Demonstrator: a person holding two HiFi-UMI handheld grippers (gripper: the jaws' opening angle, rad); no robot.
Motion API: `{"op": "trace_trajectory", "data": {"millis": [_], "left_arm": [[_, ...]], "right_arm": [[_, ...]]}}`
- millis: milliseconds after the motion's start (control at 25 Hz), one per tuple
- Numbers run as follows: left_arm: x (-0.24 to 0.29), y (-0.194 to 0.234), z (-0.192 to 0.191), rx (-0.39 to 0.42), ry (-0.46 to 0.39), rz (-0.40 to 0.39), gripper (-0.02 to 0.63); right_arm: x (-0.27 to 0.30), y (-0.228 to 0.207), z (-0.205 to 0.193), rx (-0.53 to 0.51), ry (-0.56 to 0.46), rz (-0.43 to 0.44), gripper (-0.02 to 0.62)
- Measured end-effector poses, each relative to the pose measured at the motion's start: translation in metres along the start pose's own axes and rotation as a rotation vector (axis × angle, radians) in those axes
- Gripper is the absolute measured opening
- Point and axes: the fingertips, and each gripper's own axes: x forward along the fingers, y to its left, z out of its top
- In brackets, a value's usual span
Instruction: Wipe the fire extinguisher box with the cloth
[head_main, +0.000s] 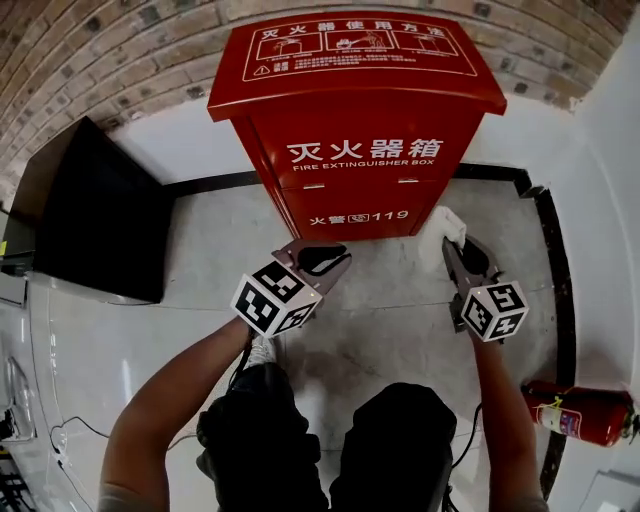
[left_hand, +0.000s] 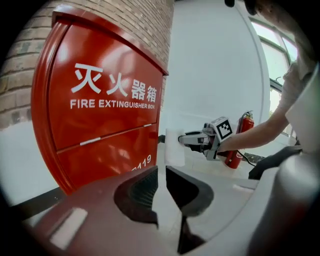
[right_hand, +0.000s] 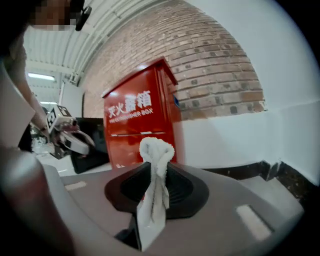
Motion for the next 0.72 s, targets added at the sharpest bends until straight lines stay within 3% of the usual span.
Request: {"op": "trace_trajectory", "data": {"millis": [320,560,720], "left_arm": [[-0.042,-0.018,0.052,0.04,-0.088,-0.088,0.222],[-0.103,-0.012,0.075,0.055,-0.178,-0.103,0.224],[-0.141,0.008,0.065,0.055,-0.188,-0.066,0.155]], "right_arm": [[-0.003,0.148,0.092,-0.043,-0.067,0.548,0.106],[0.012,0.235,0.117,-0.116,-0.054,0.865,0.106],[0.036,0.279,0.126,-0.141,-0.027,0.969,0.107]]}}
